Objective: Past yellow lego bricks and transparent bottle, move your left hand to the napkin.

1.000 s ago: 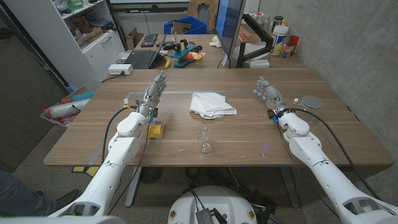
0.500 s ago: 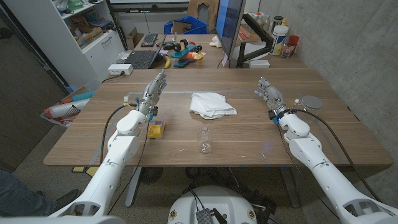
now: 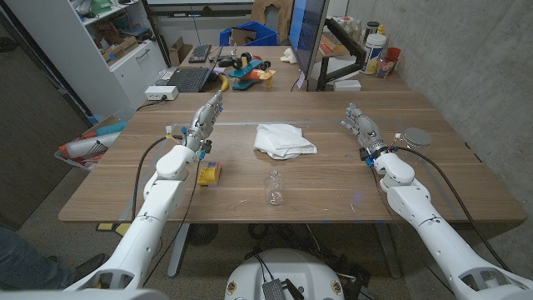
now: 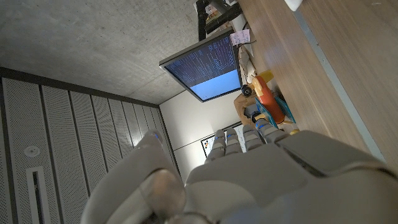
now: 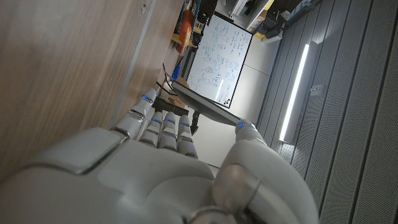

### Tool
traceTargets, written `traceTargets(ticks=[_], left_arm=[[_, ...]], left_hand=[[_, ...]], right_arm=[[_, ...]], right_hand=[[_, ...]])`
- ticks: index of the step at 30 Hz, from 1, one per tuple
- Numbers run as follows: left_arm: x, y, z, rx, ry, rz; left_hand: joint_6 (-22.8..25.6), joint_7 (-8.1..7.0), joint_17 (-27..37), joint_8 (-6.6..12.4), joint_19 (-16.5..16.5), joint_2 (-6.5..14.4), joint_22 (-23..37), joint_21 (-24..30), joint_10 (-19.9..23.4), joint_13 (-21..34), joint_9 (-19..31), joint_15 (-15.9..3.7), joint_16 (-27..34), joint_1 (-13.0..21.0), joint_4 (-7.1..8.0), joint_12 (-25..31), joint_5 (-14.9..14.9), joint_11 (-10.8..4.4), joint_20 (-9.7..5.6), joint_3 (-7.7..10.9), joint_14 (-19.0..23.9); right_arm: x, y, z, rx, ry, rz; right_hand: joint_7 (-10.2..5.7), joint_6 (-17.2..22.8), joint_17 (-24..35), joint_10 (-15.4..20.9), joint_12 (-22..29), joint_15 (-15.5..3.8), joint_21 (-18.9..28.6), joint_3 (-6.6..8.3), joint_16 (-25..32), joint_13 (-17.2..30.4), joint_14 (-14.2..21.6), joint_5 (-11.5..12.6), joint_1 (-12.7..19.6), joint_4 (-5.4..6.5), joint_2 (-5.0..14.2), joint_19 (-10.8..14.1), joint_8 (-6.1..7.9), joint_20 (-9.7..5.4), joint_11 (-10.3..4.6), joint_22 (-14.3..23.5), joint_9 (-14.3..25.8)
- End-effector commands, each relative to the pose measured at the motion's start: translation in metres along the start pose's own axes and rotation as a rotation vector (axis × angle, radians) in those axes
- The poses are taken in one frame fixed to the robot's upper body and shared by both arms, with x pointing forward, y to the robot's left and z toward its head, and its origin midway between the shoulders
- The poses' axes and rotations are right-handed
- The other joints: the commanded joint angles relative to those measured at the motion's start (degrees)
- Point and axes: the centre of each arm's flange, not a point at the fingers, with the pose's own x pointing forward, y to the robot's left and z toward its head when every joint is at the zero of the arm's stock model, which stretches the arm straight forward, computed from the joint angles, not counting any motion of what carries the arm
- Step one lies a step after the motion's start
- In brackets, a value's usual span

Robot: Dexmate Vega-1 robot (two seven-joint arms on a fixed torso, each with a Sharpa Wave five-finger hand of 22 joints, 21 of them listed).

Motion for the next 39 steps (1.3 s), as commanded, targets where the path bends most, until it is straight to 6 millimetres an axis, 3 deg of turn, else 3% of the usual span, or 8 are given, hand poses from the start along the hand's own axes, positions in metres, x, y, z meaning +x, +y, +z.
traceTargets(ticks=[1,39], left_arm=[[0.006,-0.003,0.013,0.065,-0.026,-0.001],[0.026,-0.021,0.038,0.260,-0.057,-0.036]], left_hand=[[0.47,-0.12,0.16,0.44,-0.44,-0.07,0.19,0.31,-0.18,0.08,0.22,-0.43,0.36,0.62,-0.49,0.39,-0.11,-0.30,0.19,0.06,-0.15],[1.23,-0.32,0.13,0.48,-0.59,0.19,0.20,0.47,0.22,0.07,0.20,-0.62,0.44,2.14,-1.96,0.55,-0.31,-0.39,0.27,0.45,0.39]], right_arm=[[0.002,0.000,0.000,-0.014,0.000,0.001],[0.004,-0.002,-0.004,-0.008,-0.008,-0.018]], right_hand=[[-0.14,0.59,-0.05,0.32,0.45,0.04,-0.09,0.23,0.20,0.17,0.18,0.10,0.08,-0.30,0.41,0.61,0.50,-0.15,-0.11,0.31,0.09],[-0.39,1.53,-0.66,1.30,0.56,-0.19,-0.48,0.03,0.43,0.09,1.24,0.04,-0.32,-0.44,0.49,1.39,0.48,-0.15,-0.11,0.31,0.10]])
